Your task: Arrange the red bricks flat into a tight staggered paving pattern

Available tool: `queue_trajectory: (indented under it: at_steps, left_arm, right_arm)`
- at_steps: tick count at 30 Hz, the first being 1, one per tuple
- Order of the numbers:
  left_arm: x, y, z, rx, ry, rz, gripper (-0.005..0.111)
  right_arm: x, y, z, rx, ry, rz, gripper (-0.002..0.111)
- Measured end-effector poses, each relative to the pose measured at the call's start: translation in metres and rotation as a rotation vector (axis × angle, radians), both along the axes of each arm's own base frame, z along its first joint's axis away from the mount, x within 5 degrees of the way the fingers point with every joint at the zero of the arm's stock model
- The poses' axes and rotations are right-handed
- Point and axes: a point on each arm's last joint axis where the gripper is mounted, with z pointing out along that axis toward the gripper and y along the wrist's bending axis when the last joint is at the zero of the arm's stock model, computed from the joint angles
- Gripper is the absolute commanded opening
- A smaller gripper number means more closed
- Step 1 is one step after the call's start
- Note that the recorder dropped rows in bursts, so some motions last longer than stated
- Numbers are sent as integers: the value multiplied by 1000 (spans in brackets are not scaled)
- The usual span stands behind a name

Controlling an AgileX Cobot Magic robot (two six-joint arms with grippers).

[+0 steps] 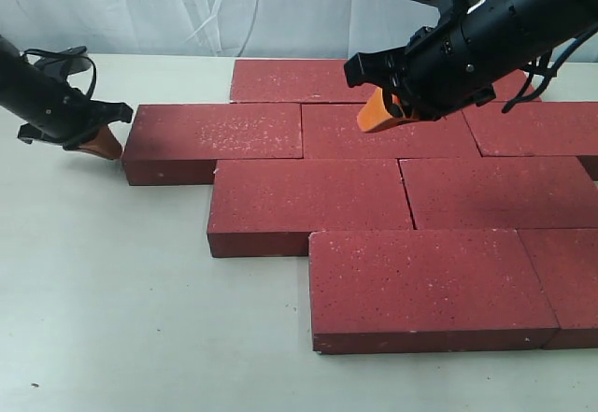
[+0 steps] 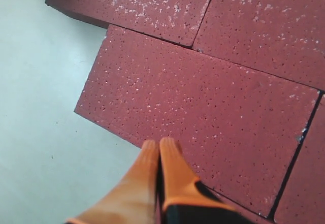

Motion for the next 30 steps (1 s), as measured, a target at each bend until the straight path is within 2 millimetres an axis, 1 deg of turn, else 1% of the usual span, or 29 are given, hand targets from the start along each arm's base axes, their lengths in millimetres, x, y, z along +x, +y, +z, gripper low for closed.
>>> queue_trajectory:
  at_steps: [3, 6, 11, 14, 19, 22, 23, 24, 27, 28, 30]
  left_arm:
    - [-1, 12, 0, 1, 16, 51, 0]
    - [-1, 19, -1, 0, 28, 87, 0]
    - [-2, 20, -1, 9, 46, 114, 0]
    - [-3, 22, 7, 27, 37, 119, 0]
    - [-7, 21, 40, 30, -28, 122, 0]
    - [-15, 20, 58, 28, -50, 117, 0]
    - [-22, 19, 69, 28, -64, 115, 0]
    - [-26, 18, 72, 29, -67, 114, 0]
    - [-48, 14, 95, 34, -96, 107, 0]
    - [-52, 13, 99, 34, -101, 104, 0]
    - [-67, -1, 114, 55, -132, 58, 0]
  right_arm:
    - [0, 0, 0, 0, 0, 0, -1]
    - [0, 0, 0, 0, 0, 0, -1]
    - [0, 0, 0, 0, -2, -1, -1]
    - [0, 0, 0, 0, -2, -1, -1]
    - [0, 0, 0, 0, -2, -1, -1]
    - [0, 0, 0, 0, -2, -1, -1]
    - [0, 0, 0, 0, -2, -1, -1]
    - [0, 0, 0, 0, -2, -1, -1]
    - [0, 0, 0, 0, -3, -2, -1]
    - [0, 0, 0, 0, -3, -2, -1]
    - [1, 0, 0, 0, -6, -4, -1]
